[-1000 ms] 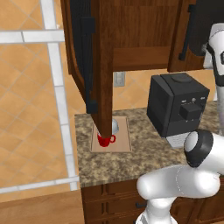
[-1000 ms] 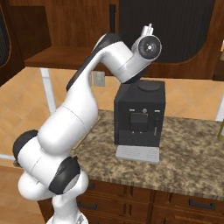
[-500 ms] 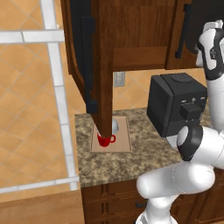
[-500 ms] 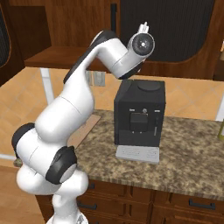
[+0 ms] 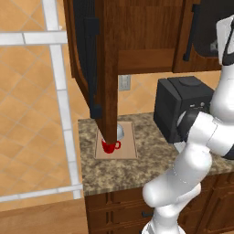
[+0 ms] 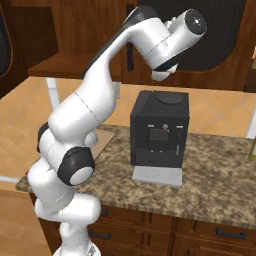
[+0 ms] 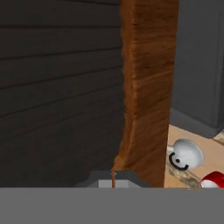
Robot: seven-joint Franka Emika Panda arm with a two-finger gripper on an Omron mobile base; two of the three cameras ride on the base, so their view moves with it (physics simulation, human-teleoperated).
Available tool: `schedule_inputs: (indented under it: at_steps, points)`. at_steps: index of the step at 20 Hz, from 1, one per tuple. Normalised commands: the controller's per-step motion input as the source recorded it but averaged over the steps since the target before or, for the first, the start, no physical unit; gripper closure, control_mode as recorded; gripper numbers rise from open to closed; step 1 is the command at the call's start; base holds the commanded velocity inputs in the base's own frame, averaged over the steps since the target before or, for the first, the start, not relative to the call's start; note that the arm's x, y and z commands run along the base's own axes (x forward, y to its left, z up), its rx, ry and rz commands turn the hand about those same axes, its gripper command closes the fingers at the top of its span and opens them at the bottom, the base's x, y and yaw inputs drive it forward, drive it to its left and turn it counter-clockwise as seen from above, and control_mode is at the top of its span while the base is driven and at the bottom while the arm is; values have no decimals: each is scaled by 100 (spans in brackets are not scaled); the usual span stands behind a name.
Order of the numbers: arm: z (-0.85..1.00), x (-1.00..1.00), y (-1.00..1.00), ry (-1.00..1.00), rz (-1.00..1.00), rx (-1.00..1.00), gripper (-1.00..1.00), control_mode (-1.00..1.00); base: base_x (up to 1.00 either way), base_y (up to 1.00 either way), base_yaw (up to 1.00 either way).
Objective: Pick the kettle from the counter and place it on the tray. Then pick the mug from the cabinet and place it on the tray. Then close the cabinet doors.
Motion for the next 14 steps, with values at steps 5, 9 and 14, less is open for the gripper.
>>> schedule_inputs:
  at_steps: [5, 9, 14]
  points:
    - [-77, -75, 25, -67, -17, -10, 100, -100, 0, 0, 0]
    - [-100, -100, 59, -57, -27, -10, 100, -100, 0, 0, 0]
    - [-100, -100, 91, -45, -38, -11, 100, -100, 0, 0, 0]
